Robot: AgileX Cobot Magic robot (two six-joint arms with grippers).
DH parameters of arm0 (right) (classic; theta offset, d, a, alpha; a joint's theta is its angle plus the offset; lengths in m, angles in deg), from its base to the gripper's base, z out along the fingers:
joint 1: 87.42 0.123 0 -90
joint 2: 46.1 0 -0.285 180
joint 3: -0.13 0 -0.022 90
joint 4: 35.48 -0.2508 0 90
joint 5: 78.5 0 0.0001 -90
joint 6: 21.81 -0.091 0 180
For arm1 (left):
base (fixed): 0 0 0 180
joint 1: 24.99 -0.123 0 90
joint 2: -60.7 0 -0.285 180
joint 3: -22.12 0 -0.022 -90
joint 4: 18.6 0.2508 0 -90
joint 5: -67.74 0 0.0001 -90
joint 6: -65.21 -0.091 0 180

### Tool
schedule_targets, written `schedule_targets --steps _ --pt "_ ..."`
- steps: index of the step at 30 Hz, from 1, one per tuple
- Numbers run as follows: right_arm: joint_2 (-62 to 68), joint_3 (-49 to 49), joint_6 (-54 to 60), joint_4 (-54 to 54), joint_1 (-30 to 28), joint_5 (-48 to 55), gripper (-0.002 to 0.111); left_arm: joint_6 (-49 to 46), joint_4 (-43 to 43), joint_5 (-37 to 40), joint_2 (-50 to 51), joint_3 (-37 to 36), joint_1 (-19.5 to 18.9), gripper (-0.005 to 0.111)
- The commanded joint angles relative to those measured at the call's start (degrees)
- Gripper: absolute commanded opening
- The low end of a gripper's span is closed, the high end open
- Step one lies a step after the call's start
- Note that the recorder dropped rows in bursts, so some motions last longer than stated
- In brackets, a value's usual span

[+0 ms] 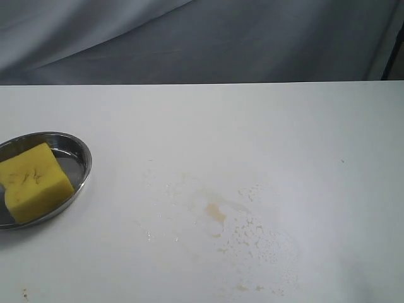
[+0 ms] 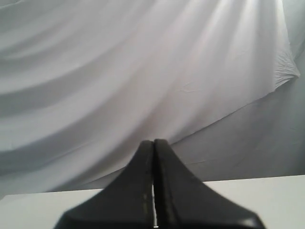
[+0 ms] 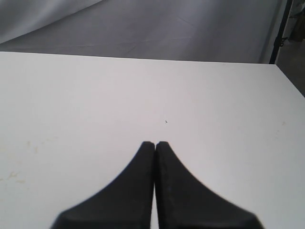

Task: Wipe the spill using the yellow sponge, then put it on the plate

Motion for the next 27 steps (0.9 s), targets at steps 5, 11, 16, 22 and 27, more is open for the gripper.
schedule_targets --steps 5,11,16,22,27 --pt "-0.30 -0.20 -0.35 -0.28 -0.02 -0.13 0.000 1.28 0.20 -5.11 -0.12 -11.50 -0.20 0.000" --pt "-0.30 -0.20 -0.35 -0.28 -0.02 -0.13 0.000 8.50 -1.81 4.31 -0.12 -11.50 -0.20 0.000" --pt "-0.30 -0.20 -0.35 -0.28 -0.02 -0.13 0.000 9.21 -3.10 7.99 -0.12 -11.50 -0.20 0.000" --pt "-0.30 -0.20 -0.22 -0.28 -0.02 -0.13 0.000 9.21 -3.90 7.99 -0.12 -11.50 -0.20 0.000" --pt "-0.30 -0.20 -0.22 -0.28 -0.02 -0.13 0.000 9.21 -3.61 7.99 -0.12 -11.50 -0.20 0.000"
